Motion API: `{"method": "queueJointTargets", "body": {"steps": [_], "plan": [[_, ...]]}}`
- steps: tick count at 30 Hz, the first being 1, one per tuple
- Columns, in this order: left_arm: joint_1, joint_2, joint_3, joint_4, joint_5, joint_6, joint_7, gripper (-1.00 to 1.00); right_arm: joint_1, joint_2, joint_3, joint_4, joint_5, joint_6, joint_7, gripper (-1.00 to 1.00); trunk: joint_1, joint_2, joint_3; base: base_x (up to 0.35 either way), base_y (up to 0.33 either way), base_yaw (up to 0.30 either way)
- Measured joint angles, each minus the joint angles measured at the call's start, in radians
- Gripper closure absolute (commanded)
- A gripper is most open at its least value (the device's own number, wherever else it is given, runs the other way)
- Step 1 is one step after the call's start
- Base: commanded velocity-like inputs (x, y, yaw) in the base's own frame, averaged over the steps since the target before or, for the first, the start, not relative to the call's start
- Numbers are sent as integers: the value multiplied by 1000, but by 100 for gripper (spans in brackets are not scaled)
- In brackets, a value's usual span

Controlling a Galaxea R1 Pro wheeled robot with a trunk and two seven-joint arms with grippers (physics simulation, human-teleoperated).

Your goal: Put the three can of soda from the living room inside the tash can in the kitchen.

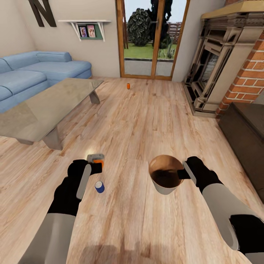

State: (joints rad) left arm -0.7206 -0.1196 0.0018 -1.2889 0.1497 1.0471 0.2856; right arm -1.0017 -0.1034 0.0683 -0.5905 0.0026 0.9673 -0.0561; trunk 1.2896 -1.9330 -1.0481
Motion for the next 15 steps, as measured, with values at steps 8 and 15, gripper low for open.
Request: {"method": "queueJointTargets", "body": {"steps": [8,15], "plan": [[44,14,-134,-148,240,-1,-6,100,1,1,0,69,-1,-69,0,100,0,0,1,0,0,1],[49,112,-230,-182,616,-2,-8,100,1,16,0,86,0,-83,0,100,0,0,1,0,0,0]]}}
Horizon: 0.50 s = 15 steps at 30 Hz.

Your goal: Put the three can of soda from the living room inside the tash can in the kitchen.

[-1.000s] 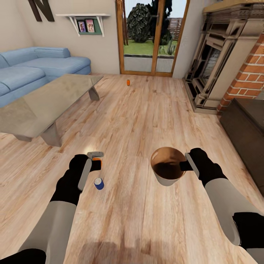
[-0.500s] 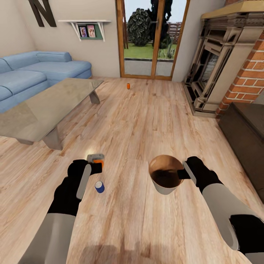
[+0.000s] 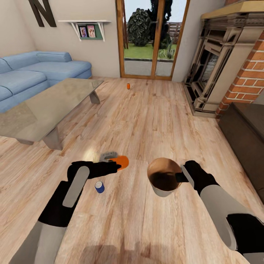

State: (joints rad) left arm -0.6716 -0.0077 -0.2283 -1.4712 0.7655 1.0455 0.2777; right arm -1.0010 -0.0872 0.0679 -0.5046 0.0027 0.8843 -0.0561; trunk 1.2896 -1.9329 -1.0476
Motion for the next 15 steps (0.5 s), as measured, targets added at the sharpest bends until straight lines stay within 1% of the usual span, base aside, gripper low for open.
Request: {"method": "queueJointTargets", "body": {"steps": [1,2,3,4,6,7,9,10,11,12,15], "plan": [[0,20,-28,-1,70,0,0,100,0,6,0,1,-3,-1,0,100,0,0,0,0,0,0],[0,30,-42,-1,98,1,-1,100,0,9,-1,2,-11,-1,1,100,0,0,0,0,0,0],[0,46,-66,-2,162,0,-1,100,0,15,-1,2,-7,-2,0,100,0,0,0,0,0,0],[0,59,-85,-2,211,1,-1,100,0,20,-1,3,-4,-2,0,100,0,0,0,0,0,0],[0,69,-98,-4,248,1,-1,100,0,24,-1,3,-2,-2,0,100,0,0,0,0,0,0],[0,77,-106,-6,283,1,-1,100,0,29,0,3,7,-1,-2,100,0,0,0,0,0,0],[0,83,-113,-8,310,1,-2,100,0,34,-1,3,5,-2,-2,100,0,0,0,0,0,0],[0,88,-127,-10,355,0,-3,100,0,39,0,4,8,-1,-2,100,0,0,0,0,0,0],[0,90,-136,-11,360,1,-3,100,0,40,0,6,1,-2,-1,100,0,0,0,0,0,0],[0,92,-153,-12,379,1,-4,100,1,41,0,12,-1,-2,-1,100,0,0,0,0,0,0],[0,98,-181,-14,393,2,-4,100,1,43,1,22,10,-1,-3,100,0,0,0,0,0,0]]}}
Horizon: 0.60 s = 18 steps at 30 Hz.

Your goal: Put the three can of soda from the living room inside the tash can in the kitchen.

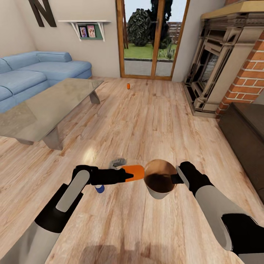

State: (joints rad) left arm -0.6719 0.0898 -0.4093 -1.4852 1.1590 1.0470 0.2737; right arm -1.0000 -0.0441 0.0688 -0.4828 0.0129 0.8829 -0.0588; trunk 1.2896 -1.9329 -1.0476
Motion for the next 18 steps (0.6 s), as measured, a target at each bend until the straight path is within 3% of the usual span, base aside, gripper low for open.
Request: {"method": "queueJointTargets", "body": {"steps": [12,18], "plan": [[0,4,-14,-41,49,0,-2,100,0,9,0,5,-3,0,1,100,0,0,0,0,0,0],[0,4,-20,-44,56,0,-2,100,0,16,0,14,2,0,0,100,0,0,0,0,0,0]]}}
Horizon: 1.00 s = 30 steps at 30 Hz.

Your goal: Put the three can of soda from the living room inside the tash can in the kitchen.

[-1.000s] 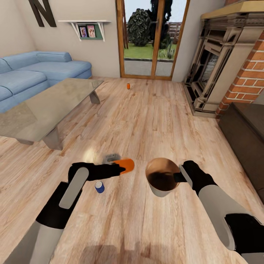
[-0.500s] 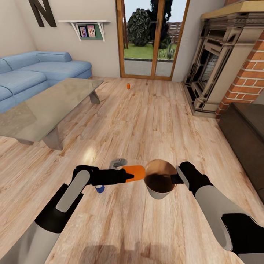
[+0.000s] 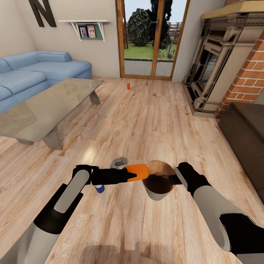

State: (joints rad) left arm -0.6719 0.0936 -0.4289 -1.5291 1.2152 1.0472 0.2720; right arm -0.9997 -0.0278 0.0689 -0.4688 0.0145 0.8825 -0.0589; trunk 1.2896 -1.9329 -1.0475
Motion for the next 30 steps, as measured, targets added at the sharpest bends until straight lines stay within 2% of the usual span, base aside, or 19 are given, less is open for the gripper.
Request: {"method": "queueJointTargets", "body": {"steps": [7,10,11,17,30], "plan": [[0,-4,-3,0,2,0,0,100,0,9,1,10,-1,-5,-1,100,0,0,0,0,0,0],[-1,-8,-16,0,3,0,0,100,0,11,1,11,2,-5,-1,100,0,0,0,0,0,0],[-1,-11,-34,0,8,-1,0,100,0,12,1,12,2,-6,-1,100,0,0,0,0,0,0],[-1,-16,-43,6,1,0,1,100,0,14,2,12,5,-6,-2,100,0,0,0,0,0,0],[-4,-63,-51,14,0,0,2,100,0,26,27,12,0,-6,-2,100,0,0,0,0,0,0]]}}
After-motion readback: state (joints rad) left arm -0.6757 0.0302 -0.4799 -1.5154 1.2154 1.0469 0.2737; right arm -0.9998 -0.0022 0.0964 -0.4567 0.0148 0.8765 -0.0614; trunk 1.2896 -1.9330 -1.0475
